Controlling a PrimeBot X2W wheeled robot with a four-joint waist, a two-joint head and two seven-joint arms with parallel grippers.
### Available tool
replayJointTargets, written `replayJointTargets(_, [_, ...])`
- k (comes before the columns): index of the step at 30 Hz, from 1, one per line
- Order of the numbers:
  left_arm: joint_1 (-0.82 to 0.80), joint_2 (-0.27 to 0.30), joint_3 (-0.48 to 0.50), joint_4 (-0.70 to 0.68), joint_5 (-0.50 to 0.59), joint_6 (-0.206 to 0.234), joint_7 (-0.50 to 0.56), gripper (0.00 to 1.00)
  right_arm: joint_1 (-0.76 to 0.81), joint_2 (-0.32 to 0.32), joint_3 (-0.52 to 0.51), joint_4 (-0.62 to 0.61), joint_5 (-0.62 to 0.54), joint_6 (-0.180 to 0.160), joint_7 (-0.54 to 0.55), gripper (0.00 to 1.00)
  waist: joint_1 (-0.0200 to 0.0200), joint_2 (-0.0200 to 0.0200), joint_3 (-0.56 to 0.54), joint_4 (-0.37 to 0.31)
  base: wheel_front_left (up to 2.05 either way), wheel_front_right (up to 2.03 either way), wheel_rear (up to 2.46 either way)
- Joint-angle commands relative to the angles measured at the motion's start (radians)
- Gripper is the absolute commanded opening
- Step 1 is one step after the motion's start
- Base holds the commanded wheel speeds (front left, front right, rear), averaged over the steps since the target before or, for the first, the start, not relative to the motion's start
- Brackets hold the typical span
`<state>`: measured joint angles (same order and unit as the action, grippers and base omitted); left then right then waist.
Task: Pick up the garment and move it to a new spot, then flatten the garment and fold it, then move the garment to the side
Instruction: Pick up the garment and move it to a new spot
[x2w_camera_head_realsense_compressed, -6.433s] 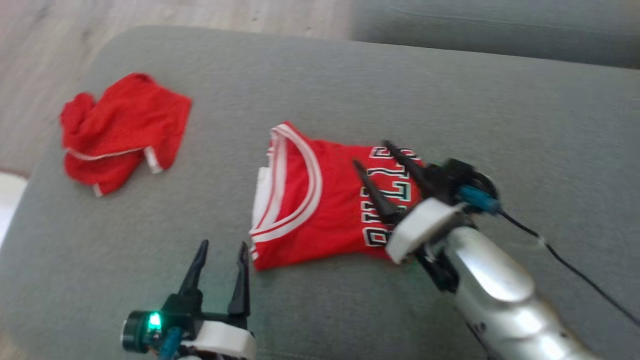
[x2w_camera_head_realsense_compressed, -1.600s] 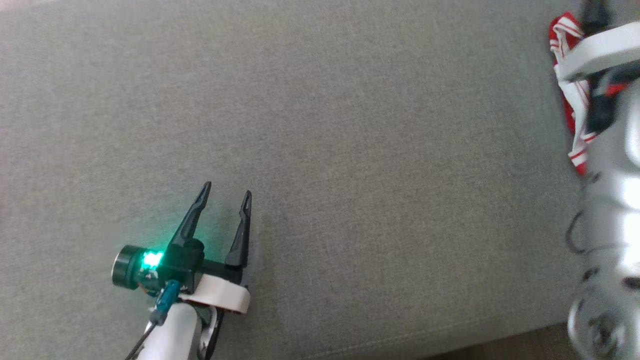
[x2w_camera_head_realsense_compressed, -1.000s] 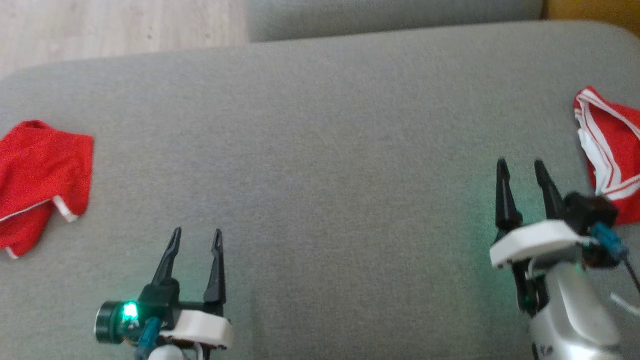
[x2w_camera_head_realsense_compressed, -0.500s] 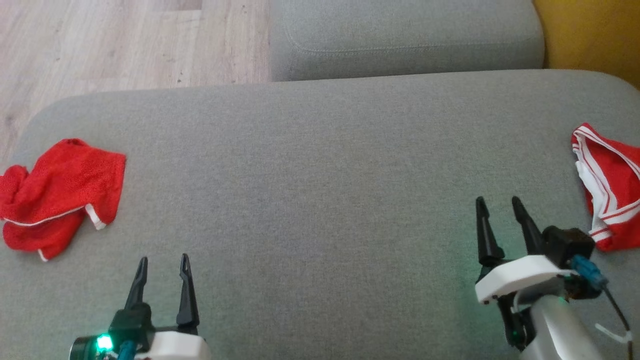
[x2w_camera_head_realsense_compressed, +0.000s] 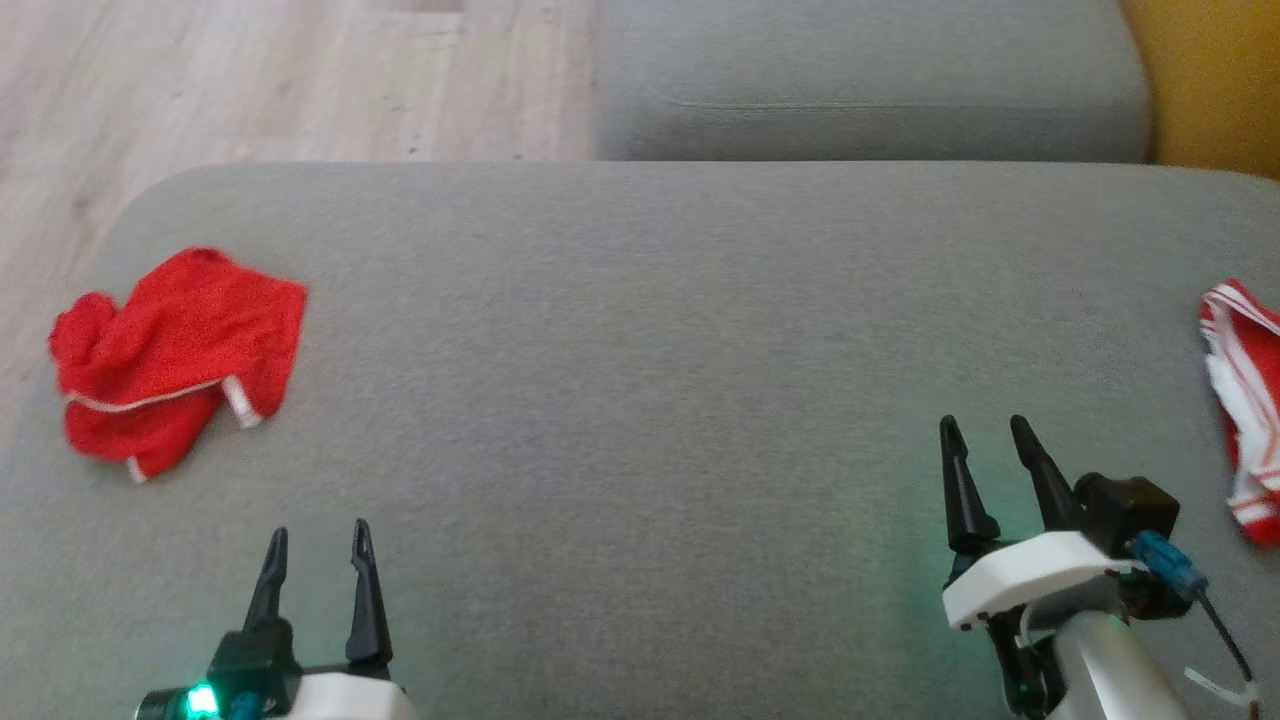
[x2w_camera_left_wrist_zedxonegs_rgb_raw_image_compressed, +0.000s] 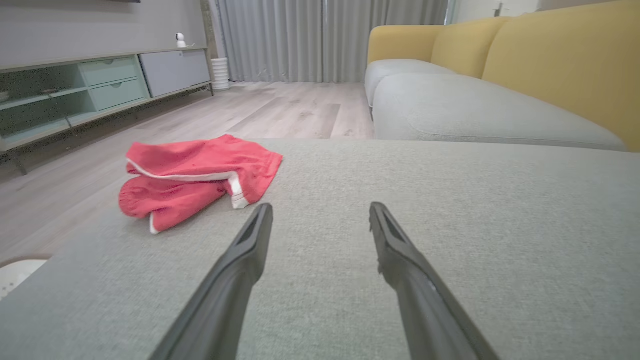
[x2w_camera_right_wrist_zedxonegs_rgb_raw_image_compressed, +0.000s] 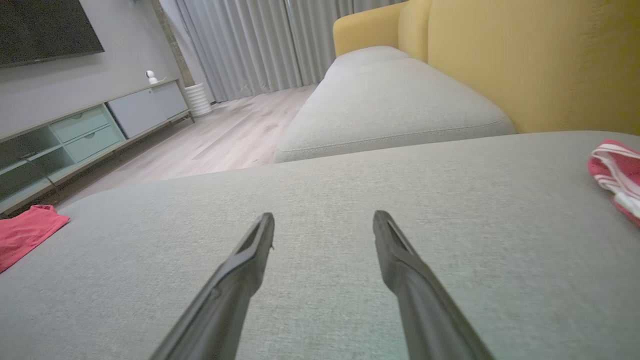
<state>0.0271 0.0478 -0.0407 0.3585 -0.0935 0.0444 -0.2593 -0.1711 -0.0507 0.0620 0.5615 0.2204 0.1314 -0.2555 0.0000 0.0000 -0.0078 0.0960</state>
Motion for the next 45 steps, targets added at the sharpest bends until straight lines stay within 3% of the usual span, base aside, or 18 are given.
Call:
replayJointTargets(1, [-0.030,0.002,0.029,-0.025,-0.013,0.005,-0.002,1.00,-0.017,0.000,0.029,-0.033,0.010,-0.001,-0.006,1.00,0.0000,0.0000,0.008,0.053,0.00,0.00,0.00])
replayJointTargets(13, [-0.005,0.002,0.082,-0.018,-0.022,0.018,-0.002,1.00,-0.014,0.000,0.074,-0.038,0.033,-0.001,-0.006,1.00,0.0000,0.0000,0.037,0.311,0.00,0.00,0.00])
replayJointTargets(20, [0.032,0.002,0.162,-0.017,-0.038,0.030,-0.002,1.00,-0.032,0.000,0.109,-0.031,0.042,-0.001,-0.006,1.00,0.0000,0.0000,0.057,0.376,0.00,0.00,0.00])
replayJointTargets(26, [0.031,0.002,0.209,-0.021,-0.070,0.022,-0.002,1.00,-0.046,0.000,0.124,-0.032,0.027,-0.001,-0.006,1.00,0.0000,0.0000,0.090,0.361,0.00,0.00,0.00])
replayJointTargets(33, [-0.121,0.022,0.307,0.021,-0.068,-0.039,-0.002,1.00,-0.093,0.000,0.120,-0.051,-0.029,-0.001,-0.006,1.00,0.0000,0.0000,0.187,0.303,0.00,0.00,0.00])
replayJointTargets(37, [-0.260,0.093,0.328,0.098,-0.058,-0.097,-0.002,1.00,-0.152,0.000,0.121,-0.074,-0.080,-0.001,-0.006,1.00,0.0000,0.0000,0.279,0.254,0.00,0.00,0.00])
replayJointTargets(45, [-0.532,0.210,0.324,0.274,-0.067,-0.151,-0.002,1.00,-0.231,0.000,0.125,-0.121,-0.137,-0.001,-0.006,1.00,0.0000,0.0000,0.409,0.174,0.00,0.00,0.00])
